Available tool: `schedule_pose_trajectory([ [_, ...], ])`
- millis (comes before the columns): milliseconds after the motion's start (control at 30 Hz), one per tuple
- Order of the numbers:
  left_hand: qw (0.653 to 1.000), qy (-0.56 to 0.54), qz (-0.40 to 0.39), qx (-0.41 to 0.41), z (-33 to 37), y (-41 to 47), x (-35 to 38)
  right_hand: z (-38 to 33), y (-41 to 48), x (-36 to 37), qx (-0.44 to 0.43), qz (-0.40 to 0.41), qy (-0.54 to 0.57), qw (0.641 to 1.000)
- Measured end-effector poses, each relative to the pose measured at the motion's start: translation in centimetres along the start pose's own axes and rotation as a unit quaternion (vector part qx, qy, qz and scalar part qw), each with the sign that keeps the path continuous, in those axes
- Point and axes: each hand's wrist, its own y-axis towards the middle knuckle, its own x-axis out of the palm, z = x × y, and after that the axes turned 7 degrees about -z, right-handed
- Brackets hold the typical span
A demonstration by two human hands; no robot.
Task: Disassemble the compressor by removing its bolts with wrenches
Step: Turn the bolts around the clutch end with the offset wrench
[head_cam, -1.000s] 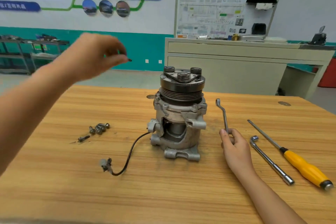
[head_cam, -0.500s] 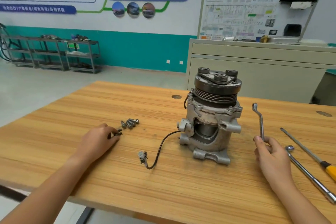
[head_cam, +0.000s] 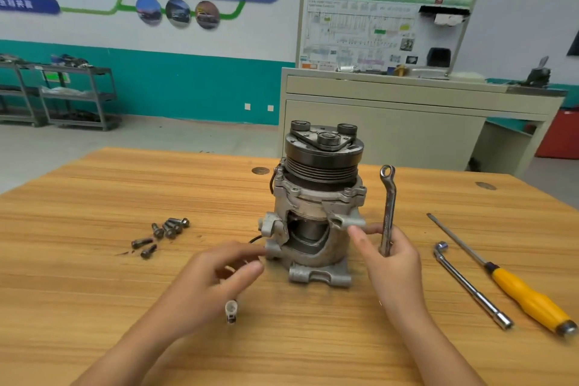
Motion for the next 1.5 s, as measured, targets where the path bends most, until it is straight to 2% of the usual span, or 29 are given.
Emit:
schedule_pose_trajectory([
  [100,0.997,0.031,0.074,0.014,-0.1,4.7,-0.4,-0.2,0.7,0.0,0.024,0.002,-0.012,1.000],
  [233,0.999,-0.026,0.033,-0.013,-0.9,8.1,0.7,-0.2,1.2,-0.6,0.043,-0.021,-0.005,0.999],
  [333,0.995,-0.058,0.078,-0.007,-1.7,8.0,2.0,-0.3,1.5,-0.8,0.047,-0.034,-0.009,0.998],
  [500,0.987,0.007,0.159,0.031,-2.1,7.1,2.7,-0.6,2.2,-1.7,0.040,-0.057,-0.057,0.996],
  [667,0.983,0.031,0.170,0.058,-1.6,6.5,3.9,-1.2,3.4,-3.5,0.084,-0.044,-0.091,0.991],
  [867,0.980,0.049,0.175,0.078,-2.0,6.2,4.6,-3.0,2.5,-6.2,0.000,-0.052,-0.210,0.976],
  [967,0.979,0.065,0.177,0.080,-2.1,6.0,5.0,-4.1,1.6,-7.6,-0.047,-0.061,-0.353,0.932],
  [1067,0.977,0.073,0.184,0.074,-2.1,6.0,5.1,-5.4,1.3,-8.0,-0.050,-0.084,-0.513,0.853],
  [1167,0.979,0.073,0.181,0.060,-2.2,6.1,5.1,-6.7,1.8,-7.6,-0.051,-0.103,-0.617,0.779],
  [1367,0.981,0.066,0.177,0.049,-2.2,6.1,5.0,-10.2,2.1,-6.7,-0.025,-0.134,-0.773,0.620],
  [1500,0.981,0.057,0.178,0.044,-2.1,6.1,5.0,-11.6,1.8,-5.4,-0.049,-0.175,-0.815,0.551],
])
